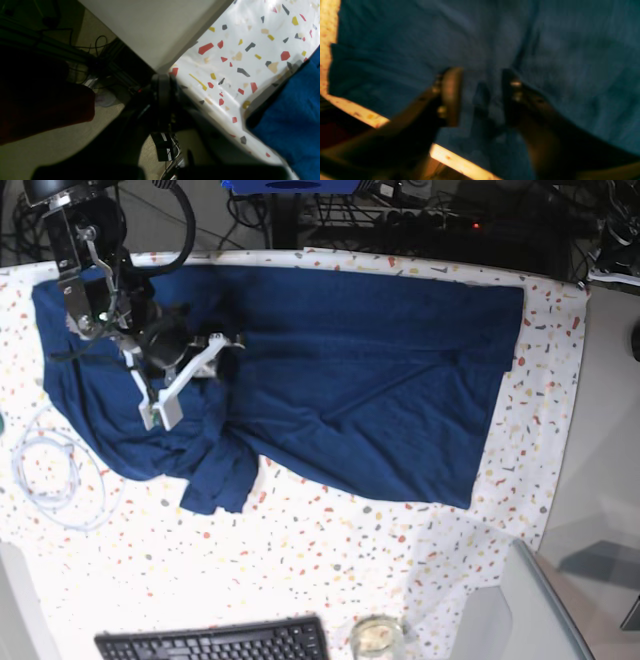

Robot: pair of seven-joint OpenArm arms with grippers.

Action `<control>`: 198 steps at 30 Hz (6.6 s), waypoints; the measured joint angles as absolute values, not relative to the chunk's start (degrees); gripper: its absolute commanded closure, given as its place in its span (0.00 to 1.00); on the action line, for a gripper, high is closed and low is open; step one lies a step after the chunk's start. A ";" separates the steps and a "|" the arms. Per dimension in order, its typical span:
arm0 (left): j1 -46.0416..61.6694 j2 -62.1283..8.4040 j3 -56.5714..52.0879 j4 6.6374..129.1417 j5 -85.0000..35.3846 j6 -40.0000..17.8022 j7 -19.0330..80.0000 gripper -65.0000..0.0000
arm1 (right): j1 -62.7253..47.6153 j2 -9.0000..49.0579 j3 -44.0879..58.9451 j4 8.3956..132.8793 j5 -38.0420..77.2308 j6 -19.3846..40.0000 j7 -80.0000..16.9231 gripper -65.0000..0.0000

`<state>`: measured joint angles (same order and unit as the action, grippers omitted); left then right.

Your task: Layout the t-shirt on the table in an organized manner, then fold the t-shirt properly

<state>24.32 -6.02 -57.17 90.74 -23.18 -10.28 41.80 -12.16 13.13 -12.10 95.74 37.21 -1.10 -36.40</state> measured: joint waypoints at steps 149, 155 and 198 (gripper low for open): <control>24.16 -7.01 -62.22 87.37 -13.69 -24.01 33.82 1.00 | -3.64 13.30 -14.44 86.56 37.19 -1.45 -28.12 0.31; 24.03 -6.72 -62.17 87.37 -13.82 -24.05 33.85 1.00 | 2.94 12.45 -14.59 73.71 37.21 -1.30 -28.88 0.32; 26.24 -6.37 -62.46 87.70 -13.54 -23.97 33.89 1.00 | 3.97 5.48 -43.24 93.30 37.10 -1.08 -36.93 0.97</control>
